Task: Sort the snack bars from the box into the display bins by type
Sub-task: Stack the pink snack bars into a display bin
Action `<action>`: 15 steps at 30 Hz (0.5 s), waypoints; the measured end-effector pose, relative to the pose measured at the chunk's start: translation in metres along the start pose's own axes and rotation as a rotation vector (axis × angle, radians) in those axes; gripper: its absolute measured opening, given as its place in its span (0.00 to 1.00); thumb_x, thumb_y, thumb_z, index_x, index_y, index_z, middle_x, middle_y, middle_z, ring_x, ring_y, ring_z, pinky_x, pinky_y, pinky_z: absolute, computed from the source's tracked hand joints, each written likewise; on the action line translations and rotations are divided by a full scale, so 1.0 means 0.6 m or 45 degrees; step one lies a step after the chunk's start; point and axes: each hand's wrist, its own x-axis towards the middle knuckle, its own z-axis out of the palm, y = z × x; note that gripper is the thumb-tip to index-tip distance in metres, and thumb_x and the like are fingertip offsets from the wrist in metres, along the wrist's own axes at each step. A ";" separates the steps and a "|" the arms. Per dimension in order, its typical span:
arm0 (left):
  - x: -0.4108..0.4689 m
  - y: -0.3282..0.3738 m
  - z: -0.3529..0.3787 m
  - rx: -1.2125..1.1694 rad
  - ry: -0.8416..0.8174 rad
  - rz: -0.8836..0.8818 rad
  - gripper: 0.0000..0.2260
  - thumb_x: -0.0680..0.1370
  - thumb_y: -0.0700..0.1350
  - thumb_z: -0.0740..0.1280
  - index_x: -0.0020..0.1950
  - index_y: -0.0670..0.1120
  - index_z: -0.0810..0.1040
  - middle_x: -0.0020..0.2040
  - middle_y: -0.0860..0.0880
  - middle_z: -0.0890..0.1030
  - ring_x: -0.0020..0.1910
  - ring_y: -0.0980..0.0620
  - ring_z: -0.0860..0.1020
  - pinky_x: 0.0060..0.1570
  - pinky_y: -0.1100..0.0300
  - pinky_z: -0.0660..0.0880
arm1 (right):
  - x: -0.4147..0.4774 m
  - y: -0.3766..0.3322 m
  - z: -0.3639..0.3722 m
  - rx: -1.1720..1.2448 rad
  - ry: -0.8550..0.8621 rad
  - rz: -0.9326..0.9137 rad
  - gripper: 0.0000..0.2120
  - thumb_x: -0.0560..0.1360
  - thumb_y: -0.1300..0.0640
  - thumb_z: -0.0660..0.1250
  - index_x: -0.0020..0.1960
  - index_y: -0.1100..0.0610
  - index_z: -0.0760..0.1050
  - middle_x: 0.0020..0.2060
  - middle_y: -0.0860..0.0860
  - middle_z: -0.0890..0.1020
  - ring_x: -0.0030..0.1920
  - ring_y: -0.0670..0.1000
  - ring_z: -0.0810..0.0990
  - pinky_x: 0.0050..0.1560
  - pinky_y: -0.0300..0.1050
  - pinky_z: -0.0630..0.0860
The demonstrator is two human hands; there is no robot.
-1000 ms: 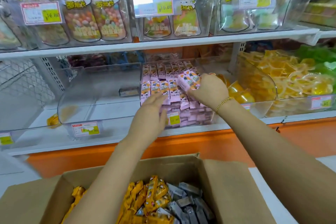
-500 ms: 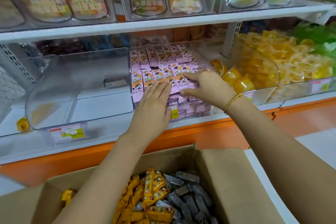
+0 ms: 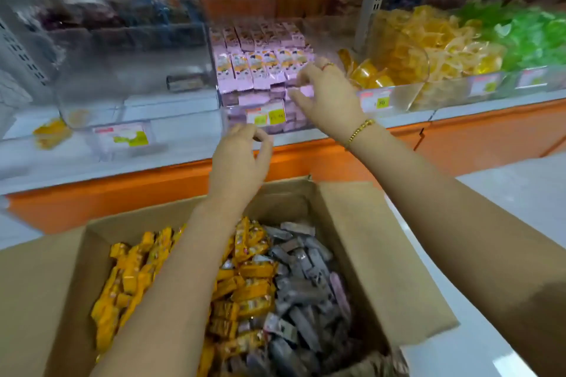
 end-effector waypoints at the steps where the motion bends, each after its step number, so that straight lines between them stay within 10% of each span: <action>1: -0.039 -0.002 -0.002 -0.050 0.047 -0.064 0.08 0.78 0.44 0.65 0.41 0.44 0.75 0.39 0.47 0.77 0.40 0.48 0.74 0.39 0.61 0.63 | -0.033 -0.008 0.002 0.034 -0.041 -0.048 0.07 0.75 0.54 0.66 0.46 0.59 0.76 0.45 0.58 0.79 0.49 0.59 0.77 0.44 0.46 0.65; 6: -0.243 -0.028 0.034 -0.208 -0.255 -0.518 0.16 0.80 0.51 0.62 0.37 0.42 0.73 0.29 0.49 0.70 0.27 0.53 0.66 0.28 0.61 0.59 | -0.217 0.008 0.061 -0.102 -0.915 -0.119 0.08 0.77 0.54 0.64 0.43 0.58 0.75 0.38 0.52 0.77 0.42 0.53 0.75 0.38 0.43 0.64; 15: -0.381 -0.078 0.184 -0.310 -0.929 -0.912 0.07 0.78 0.47 0.68 0.54 0.47 0.76 0.49 0.53 0.78 0.51 0.52 0.77 0.46 0.65 0.72 | -0.420 0.183 0.125 0.025 -1.213 0.632 0.34 0.75 0.45 0.67 0.73 0.61 0.61 0.66 0.56 0.72 0.63 0.58 0.73 0.59 0.48 0.72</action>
